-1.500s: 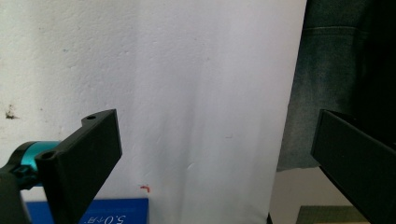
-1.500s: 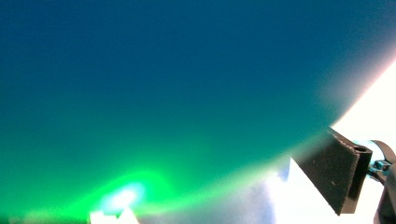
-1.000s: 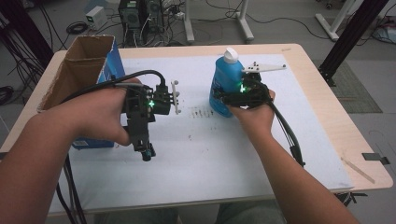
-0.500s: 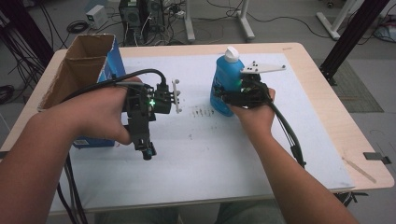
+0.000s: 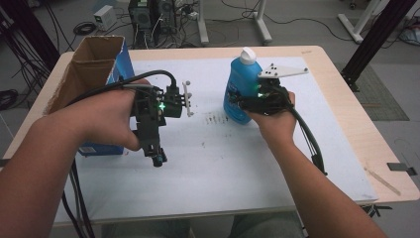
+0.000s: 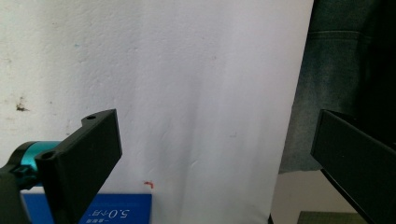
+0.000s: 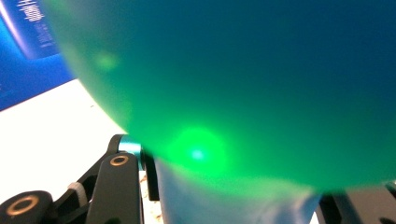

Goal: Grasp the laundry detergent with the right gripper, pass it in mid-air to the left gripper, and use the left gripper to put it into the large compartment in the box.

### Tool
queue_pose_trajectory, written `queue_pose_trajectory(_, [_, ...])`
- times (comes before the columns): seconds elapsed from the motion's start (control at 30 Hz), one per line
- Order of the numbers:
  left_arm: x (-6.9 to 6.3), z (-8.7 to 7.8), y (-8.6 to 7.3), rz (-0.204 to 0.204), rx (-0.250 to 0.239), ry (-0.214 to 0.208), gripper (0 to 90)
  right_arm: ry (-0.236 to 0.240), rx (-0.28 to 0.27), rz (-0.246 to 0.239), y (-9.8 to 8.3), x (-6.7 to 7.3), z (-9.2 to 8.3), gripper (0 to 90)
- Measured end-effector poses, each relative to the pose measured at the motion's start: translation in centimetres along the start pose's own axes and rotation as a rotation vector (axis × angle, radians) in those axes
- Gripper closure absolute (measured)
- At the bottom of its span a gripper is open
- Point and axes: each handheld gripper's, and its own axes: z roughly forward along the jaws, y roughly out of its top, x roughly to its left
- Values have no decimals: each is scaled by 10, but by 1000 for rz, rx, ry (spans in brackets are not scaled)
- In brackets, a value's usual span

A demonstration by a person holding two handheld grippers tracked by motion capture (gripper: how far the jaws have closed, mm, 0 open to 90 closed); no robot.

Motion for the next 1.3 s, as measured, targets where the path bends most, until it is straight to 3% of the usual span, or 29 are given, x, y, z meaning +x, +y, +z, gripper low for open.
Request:
queue_pose_trajectory(0.33, [0,-11,2,-6,-12,29,17,86,15,-42,17,10,-20,464])
queue_pose_trajectory(0.67, [-2,-29,9,-8,-8,61,17,221,27,-111,38,29,-37,463])
queue_pose_trajectory(0.9, [-5,-46,17,3,-3,85,17,343,42,-166,43,44,-45,462])
queue_pose_trajectory(0.93, [-5,-46,17,3,-3,85,17,343,42,-166,43,44,-45,462])
queue_pose_trajectory(0.97, [-6,-50,18,7,-4,88,17,377,46,-175,43,49,-46,462])
queue_pose_trajectory(1.0, [-6,-50,18,7,-4,88,17,377,46,-175,43,49,-46,462])
queue_pose_trajectory(1.07, [-7,-55,21,14,-16,88,17,433,52,-202,42,56,-47,462])
queue_pose_trajectory(1.1, [-7,-55,21,14,-16,88,17,433,52,-202,42,56,-47,462])
queue_pose_trajectory(1.13, [-8,-58,22,19,-16,90,17,468,57,-215,42,61,-46,462])
queue_pose_trajectory(1.27, [-10,-61,25,23,-21,90,17,517,62,-234,40,68,-45,462])
queue_pose_trajectory(1.3, [-11,-64,26,30,-21,89,17,550,65,-249,39,72,-43,462])
